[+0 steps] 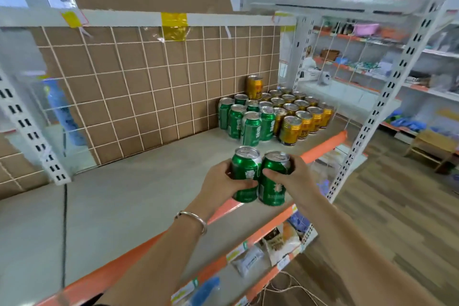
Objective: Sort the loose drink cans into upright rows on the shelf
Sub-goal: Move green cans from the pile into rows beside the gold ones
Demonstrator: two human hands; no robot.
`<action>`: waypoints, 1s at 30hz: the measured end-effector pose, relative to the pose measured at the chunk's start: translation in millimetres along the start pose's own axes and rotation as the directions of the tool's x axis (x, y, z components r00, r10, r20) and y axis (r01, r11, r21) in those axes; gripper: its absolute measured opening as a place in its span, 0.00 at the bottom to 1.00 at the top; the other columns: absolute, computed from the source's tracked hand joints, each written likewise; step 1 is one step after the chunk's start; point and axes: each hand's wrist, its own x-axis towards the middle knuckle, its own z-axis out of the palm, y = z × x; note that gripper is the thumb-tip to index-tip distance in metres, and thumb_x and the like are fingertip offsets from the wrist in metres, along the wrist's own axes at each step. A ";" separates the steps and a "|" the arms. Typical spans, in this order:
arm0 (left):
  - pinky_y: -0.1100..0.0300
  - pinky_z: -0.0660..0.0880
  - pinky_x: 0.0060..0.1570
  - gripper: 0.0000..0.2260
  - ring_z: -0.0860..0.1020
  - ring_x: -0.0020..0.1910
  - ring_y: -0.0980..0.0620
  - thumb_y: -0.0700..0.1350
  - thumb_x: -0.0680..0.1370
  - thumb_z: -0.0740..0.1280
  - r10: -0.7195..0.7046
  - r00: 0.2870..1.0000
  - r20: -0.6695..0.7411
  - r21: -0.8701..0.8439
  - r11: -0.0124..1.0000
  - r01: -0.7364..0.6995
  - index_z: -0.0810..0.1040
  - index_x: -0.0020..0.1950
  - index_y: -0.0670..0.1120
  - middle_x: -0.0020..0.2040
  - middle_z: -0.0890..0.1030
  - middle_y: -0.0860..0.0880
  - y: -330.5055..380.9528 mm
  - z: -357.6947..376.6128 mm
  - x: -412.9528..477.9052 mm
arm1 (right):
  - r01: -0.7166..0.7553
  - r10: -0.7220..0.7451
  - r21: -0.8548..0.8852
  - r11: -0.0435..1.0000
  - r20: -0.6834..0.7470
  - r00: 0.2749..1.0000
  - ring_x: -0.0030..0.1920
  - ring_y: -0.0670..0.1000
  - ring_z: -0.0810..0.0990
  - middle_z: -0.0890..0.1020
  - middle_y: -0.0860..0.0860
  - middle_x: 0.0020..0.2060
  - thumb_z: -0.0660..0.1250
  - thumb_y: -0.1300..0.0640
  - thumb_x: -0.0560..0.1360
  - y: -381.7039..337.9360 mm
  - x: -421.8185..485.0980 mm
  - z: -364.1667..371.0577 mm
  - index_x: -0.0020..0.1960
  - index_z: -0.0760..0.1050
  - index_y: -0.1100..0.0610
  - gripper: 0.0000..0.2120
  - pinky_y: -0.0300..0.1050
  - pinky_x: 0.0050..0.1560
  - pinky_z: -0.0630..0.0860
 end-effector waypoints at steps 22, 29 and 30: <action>0.47 0.79 0.51 0.32 0.81 0.48 0.47 0.61 0.52 0.77 -0.143 0.827 -0.544 -0.038 0.989 0.146 0.80 0.53 0.50 0.48 0.82 0.44 -27.6 107.8 168.5 | 0.423 -0.160 -0.514 0.746 0.479 0.863 0.60 0.54 0.75 0.77 0.51 0.59 0.77 0.45 0.64 -12.1 238.2 -41.8 0.64 0.62 0.51 0.36 0.51 0.59 0.74; 0.56 0.75 0.54 0.25 0.74 0.46 0.53 0.47 0.63 0.79 -0.141 0.792 -0.594 0.035 0.979 0.201 0.76 0.57 0.50 0.45 0.70 0.54 -19.0 127.1 170.3 | 0.623 -0.220 -0.704 0.340 0.585 0.781 0.71 0.58 0.59 0.63 0.53 0.70 0.69 0.31 0.63 -25.7 265.2 -53.7 0.69 0.61 0.53 0.43 0.60 0.69 0.58; 0.55 0.75 0.55 0.26 0.74 0.48 0.51 0.46 0.64 0.79 -0.151 0.799 -0.582 0.034 0.977 0.210 0.75 0.59 0.50 0.45 0.69 0.55 -18.4 129.6 170.3 | 0.622 -0.199 -0.694 0.363 0.594 0.779 0.71 0.58 0.58 0.62 0.52 0.71 0.70 0.31 0.64 -25.6 268.4 -56.4 0.69 0.61 0.52 0.43 0.60 0.69 0.57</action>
